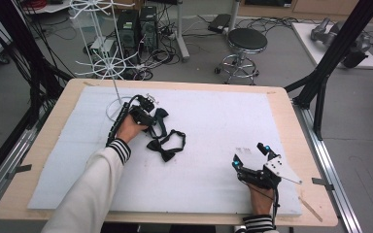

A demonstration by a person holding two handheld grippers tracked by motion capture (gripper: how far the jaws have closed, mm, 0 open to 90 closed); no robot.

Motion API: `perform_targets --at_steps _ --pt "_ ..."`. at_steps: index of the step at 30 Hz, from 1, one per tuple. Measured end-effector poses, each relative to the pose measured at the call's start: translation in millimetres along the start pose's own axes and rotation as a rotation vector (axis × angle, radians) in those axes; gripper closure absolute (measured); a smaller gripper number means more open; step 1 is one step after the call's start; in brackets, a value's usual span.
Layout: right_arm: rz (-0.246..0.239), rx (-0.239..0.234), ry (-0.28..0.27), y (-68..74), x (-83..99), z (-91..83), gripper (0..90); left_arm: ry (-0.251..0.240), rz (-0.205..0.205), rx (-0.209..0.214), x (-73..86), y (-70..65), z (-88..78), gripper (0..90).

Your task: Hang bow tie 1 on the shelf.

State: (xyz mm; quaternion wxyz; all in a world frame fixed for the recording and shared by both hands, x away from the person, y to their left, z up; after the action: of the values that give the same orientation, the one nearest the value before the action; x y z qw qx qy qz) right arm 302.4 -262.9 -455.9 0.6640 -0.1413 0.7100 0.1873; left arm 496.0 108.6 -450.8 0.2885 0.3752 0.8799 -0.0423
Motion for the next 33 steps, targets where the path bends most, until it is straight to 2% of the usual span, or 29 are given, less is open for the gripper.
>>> perform_targets --at_steps 4,8,9,17,26,33 --pt "-0.002 0.000 0.000 -0.1 0.0 0.0 2.9 -0.016 0.003 -0.001 0.6 0.6 -3.1 77.3" --pt "-0.003 0.000 -0.001 -0.1 0.0 0.0 2.9 -0.054 -0.002 -0.001 -0.9 0.8 -9.7 77.3" --pt "-0.003 0.000 -0.001 -0.1 0.0 0.0 2.9 -0.059 0.007 -0.005 -1.0 0.9 -12.1 77.3" --pt "-0.002 0.002 -0.001 0.0 -0.1 0.0 2.9 -0.124 0.009 -0.003 -3.5 -6.9 -23.7 77.3" --pt "-0.002 0.003 0.000 0.1 -0.1 0.0 2.9 -0.153 0.009 -0.008 3.8 -11.4 -29.7 77.2" --pt "-0.003 0.003 0.001 0.2 0.0 0.1 2.9 -0.209 0.006 -0.018 4.9 -10.4 -44.6 77.2"
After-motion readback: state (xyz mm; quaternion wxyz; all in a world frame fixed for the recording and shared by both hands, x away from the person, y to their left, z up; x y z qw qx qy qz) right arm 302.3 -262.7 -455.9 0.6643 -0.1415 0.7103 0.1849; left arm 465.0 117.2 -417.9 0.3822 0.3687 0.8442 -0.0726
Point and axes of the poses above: each handheld gripper's, and its own axes: z roughly forward along the jaws, x roughly out of its underside, y roughly to its left, the point moved 4 cm from there along z, roughly forward along the jaws, and after that the axes turned 3 degrees about z, right-handed, at the moved point
